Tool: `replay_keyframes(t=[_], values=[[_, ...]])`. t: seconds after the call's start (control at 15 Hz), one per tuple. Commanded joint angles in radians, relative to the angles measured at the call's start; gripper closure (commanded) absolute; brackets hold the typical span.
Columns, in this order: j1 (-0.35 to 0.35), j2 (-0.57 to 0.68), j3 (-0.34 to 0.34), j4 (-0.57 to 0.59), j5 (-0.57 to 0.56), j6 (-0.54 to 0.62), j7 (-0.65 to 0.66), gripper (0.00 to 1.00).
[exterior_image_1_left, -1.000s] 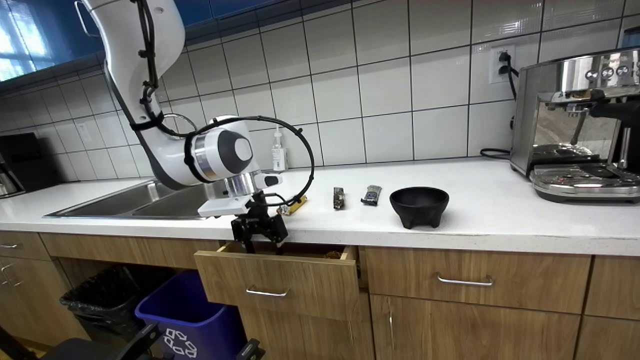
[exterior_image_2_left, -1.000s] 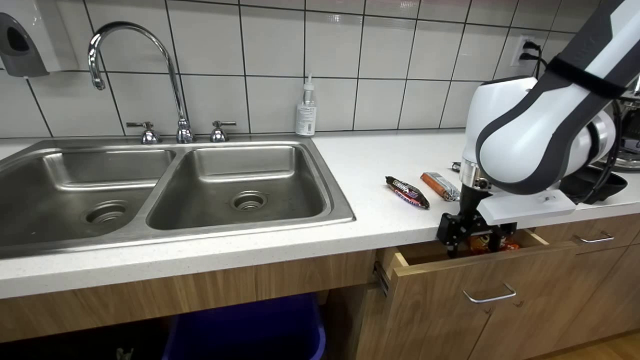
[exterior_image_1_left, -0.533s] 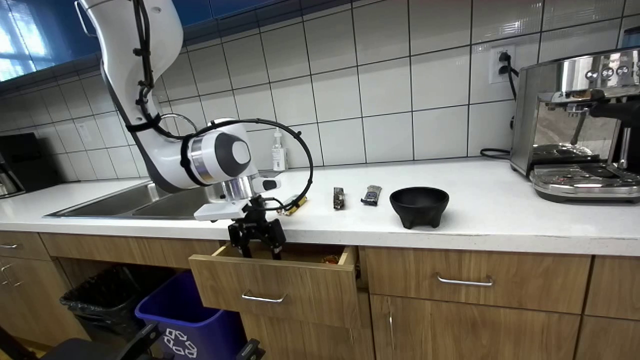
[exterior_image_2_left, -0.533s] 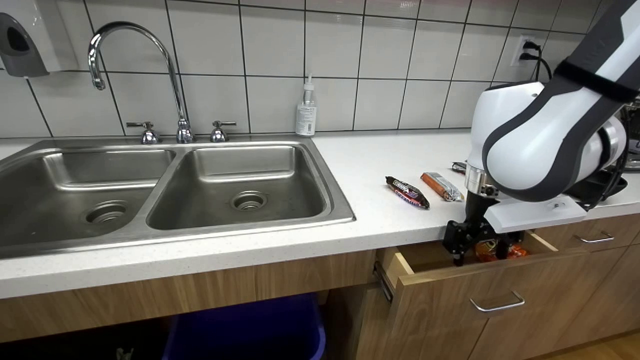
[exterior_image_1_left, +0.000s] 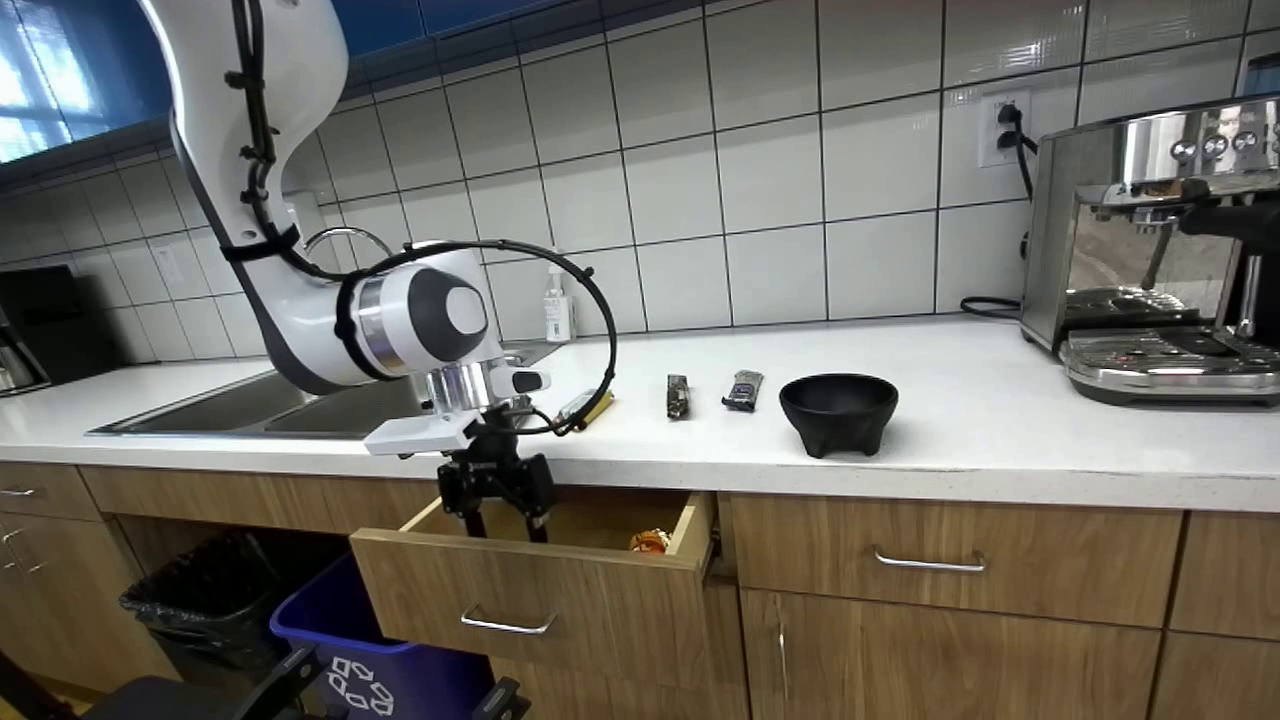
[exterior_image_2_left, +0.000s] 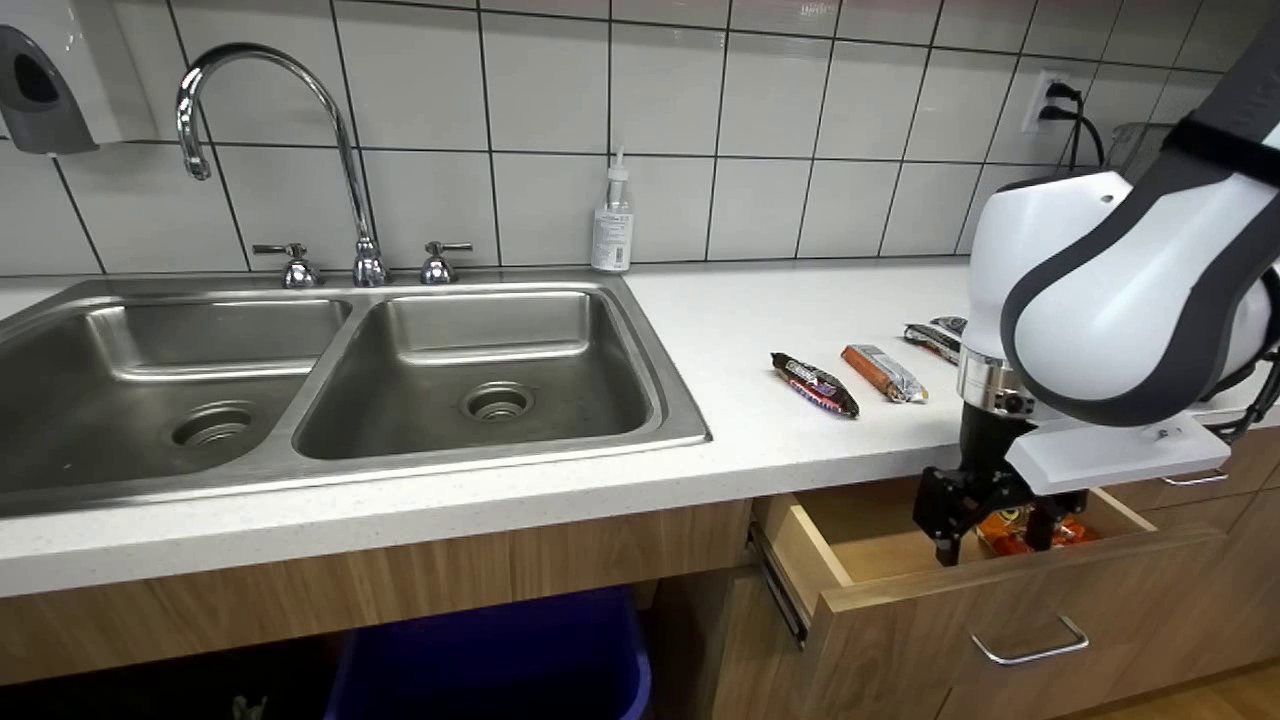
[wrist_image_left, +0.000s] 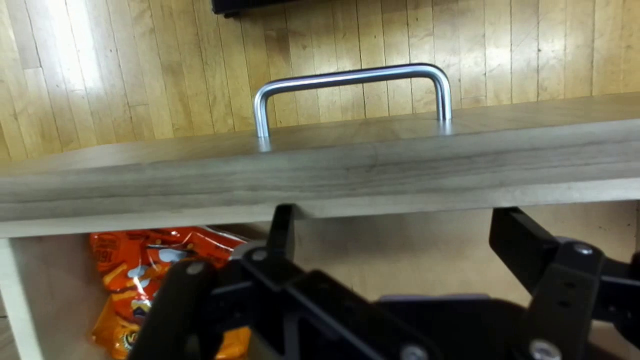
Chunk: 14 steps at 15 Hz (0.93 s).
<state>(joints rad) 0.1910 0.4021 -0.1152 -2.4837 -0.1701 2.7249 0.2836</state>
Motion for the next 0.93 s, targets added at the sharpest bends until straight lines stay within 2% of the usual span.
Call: replay_keyframes(t=[0.0,0.87], values=[[0.001,-0.077,-0.006,-0.098,-0.023,-0.028,-0.009,0.00],[0.007,-0.177,-0.021,-0.231,-0.104,-0.054,0.016,0.00]])
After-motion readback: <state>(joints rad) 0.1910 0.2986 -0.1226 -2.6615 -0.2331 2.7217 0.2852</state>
